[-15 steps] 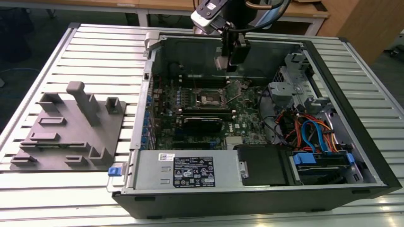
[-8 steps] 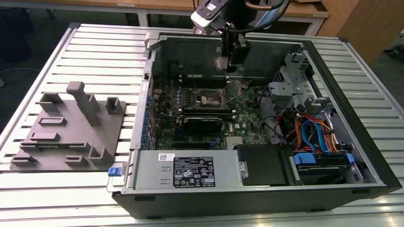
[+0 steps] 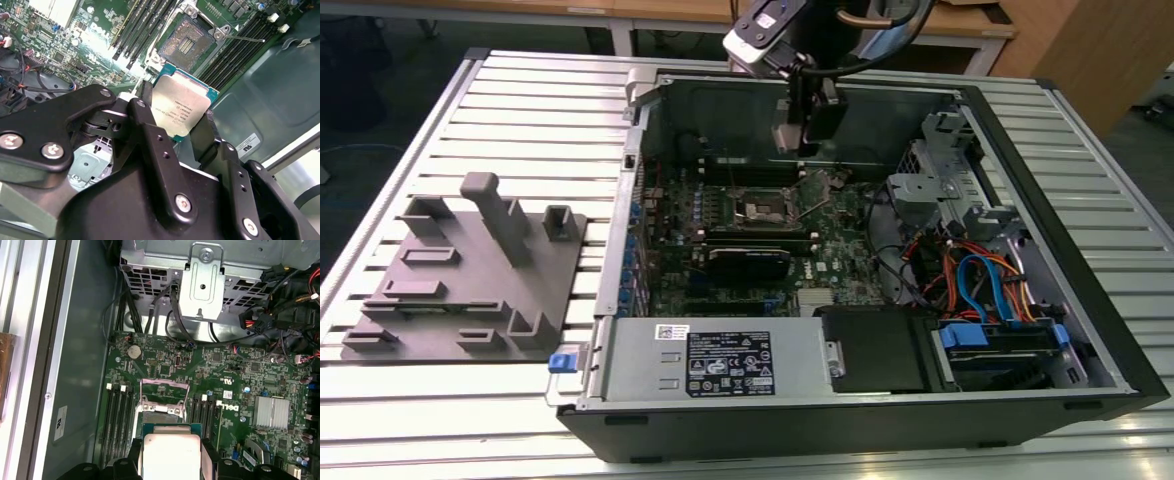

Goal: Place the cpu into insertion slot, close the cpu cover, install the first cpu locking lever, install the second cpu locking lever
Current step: 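Place the cpu into insertion slot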

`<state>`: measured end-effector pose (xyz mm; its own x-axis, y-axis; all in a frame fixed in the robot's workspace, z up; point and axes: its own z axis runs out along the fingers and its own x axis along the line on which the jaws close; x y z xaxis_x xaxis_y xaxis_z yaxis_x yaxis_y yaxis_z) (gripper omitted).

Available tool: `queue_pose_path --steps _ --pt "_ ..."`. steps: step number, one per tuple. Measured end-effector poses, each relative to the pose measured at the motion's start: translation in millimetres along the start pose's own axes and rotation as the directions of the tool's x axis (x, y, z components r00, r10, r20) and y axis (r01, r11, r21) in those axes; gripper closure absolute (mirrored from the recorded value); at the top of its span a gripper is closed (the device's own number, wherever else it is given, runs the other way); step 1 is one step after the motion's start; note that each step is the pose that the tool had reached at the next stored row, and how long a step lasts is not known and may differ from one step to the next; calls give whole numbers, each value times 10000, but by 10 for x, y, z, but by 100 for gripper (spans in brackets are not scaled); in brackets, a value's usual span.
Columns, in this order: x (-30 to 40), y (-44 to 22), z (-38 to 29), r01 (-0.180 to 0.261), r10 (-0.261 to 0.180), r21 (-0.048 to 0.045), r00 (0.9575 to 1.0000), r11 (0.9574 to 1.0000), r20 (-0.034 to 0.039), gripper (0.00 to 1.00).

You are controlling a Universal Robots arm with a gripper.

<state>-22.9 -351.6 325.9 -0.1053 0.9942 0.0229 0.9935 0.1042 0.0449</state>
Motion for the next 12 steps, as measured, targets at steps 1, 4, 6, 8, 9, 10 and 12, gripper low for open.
queue_pose_path --steps 1,4,6,8,9,10,12 --pt "0 0 6 1 -1 0 10000 10000 0 46" --pt "-1 -1 23 1 -1 0 10000 10000 0 46" --pt "-1 -2 42 1 -1 0 10000 10000 -1 46" --pt "-2 -3 63 1 -1 0 10000 10000 -1 46" --pt "-2 -3 73 1 -1 0 10000 10000 -1 46" --pt "-2 -4 86 1 -1 1 10000 10000 0 46" --pt "-3 -5 112 1 -1 0 10000 10000 -1 46"
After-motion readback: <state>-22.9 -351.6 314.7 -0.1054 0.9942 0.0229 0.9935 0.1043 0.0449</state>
